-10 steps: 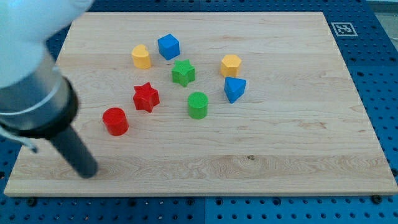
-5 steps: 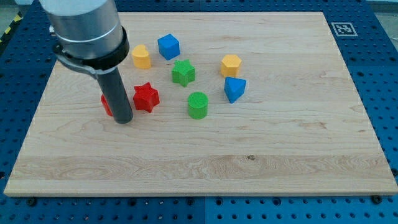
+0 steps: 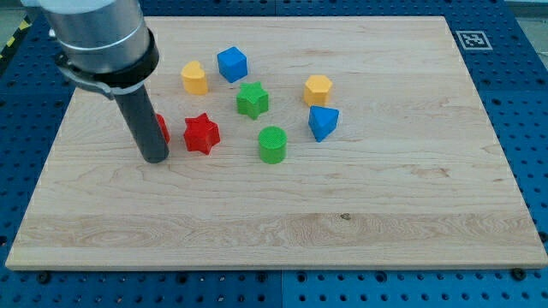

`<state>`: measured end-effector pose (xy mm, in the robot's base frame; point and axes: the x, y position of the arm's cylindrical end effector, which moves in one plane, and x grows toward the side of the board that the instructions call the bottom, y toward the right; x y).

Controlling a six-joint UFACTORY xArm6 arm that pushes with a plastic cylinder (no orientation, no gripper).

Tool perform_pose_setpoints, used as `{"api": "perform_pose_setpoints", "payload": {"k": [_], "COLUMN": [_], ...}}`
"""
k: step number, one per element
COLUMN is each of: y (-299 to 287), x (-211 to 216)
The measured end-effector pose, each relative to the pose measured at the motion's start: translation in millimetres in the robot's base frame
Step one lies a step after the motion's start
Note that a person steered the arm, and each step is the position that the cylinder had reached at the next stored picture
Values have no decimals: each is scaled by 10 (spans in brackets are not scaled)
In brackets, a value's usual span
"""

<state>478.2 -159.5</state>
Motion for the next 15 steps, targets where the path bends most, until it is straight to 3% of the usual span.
{"api": "perform_pose_setpoints", "payload": {"k": [2,5,10,12,15], "y": [-161,-757,-171,-566,-243], "x": [-435,-638,-684,-997,-1052]}}
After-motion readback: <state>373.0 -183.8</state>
